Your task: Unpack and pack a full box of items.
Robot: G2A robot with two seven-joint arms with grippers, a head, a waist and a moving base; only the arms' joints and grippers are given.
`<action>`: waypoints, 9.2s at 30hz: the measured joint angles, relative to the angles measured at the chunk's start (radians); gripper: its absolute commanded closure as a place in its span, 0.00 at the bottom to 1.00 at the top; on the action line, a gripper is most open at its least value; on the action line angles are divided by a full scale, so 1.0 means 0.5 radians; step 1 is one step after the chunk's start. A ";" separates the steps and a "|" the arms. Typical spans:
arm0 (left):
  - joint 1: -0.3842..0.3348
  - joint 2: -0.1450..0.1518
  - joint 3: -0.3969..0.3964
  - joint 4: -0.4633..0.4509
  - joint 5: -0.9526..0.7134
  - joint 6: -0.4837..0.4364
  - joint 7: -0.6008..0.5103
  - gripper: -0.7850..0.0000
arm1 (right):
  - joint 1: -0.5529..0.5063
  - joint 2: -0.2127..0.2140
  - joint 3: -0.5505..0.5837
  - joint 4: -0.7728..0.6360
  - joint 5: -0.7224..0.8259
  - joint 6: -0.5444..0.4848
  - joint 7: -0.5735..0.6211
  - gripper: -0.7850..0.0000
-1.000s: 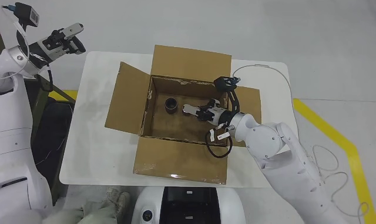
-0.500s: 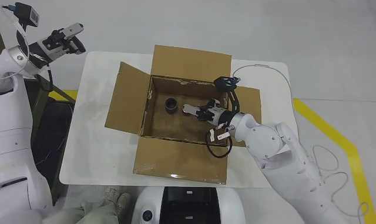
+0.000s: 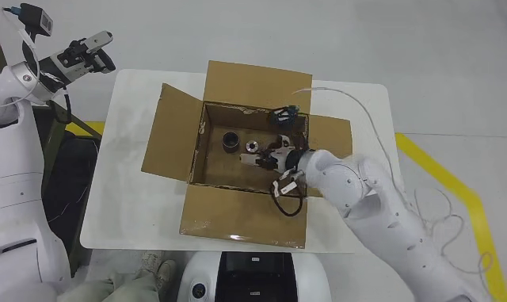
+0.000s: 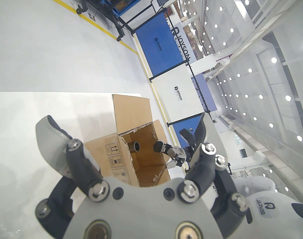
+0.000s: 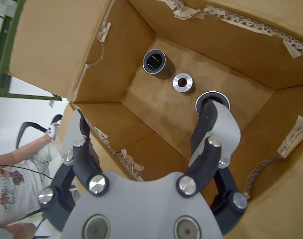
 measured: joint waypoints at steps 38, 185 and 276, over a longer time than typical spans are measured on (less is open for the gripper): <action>0.000 0.000 0.000 0.000 0.000 0.000 0.000 0.00 | 0.806 -0.188 -0.595 0.839 -0.379 -0.814 0.691 0.00; 0.000 0.000 0.000 0.000 0.000 0.000 0.000 0.00 | -0.745 0.009 0.825 -0.900 -1.117 -0.696 0.386 1.00; 0.000 0.000 0.000 0.000 0.000 0.000 0.000 0.00 | -0.386 0.023 1.215 0.893 -0.714 -0.082 -0.199 0.24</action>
